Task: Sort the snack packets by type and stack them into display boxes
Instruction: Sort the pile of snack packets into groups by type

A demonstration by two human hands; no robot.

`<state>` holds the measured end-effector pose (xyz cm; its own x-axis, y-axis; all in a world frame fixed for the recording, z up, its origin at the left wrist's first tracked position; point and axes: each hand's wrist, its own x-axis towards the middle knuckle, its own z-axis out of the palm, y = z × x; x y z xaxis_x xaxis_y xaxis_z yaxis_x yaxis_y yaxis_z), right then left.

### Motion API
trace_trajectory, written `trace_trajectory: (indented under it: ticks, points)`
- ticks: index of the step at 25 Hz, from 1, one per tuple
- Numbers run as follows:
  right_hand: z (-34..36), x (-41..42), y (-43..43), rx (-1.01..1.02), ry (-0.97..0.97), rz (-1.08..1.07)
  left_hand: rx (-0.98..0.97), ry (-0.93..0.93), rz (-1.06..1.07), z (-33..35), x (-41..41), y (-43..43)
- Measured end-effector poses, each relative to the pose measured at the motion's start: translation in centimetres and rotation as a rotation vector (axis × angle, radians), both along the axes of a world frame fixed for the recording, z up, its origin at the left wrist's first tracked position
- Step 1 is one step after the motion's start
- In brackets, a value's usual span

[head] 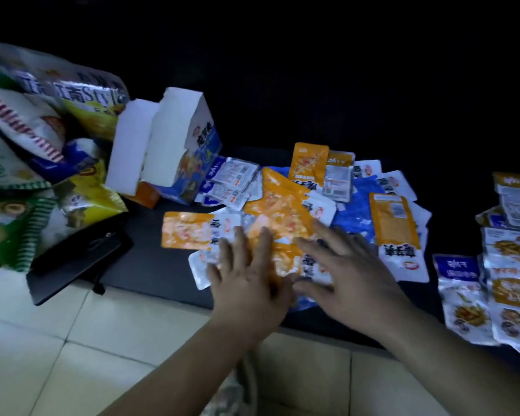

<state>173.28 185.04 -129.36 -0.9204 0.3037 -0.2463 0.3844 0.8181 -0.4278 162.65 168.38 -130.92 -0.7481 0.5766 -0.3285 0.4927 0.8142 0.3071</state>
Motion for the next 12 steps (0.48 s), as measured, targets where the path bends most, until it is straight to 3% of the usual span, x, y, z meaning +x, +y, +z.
trace_trajectory:
  ticks: [5, 7, 9, 12]
  points:
    - [0.5, 0.6, 0.0, 0.125, 0.082, -0.109, 0.324, -0.108, -0.033, 0.8, 0.8, -0.9]
    - [0.7, -0.6, -1.6, 0.188, 0.174, -0.080, 0.451, -0.039, -0.065, 0.4, -0.9, -2.9]
    - [0.9, -2.5, -3.8, 0.144, 0.202, 0.001, 0.441, 0.135, -0.150, -0.4, -3.6, -5.1]
    - [-0.3, -6.5, -5.9, 0.076, 0.058, 0.113, 0.216, 0.184, -0.256, -0.9, -8.0, -7.7]
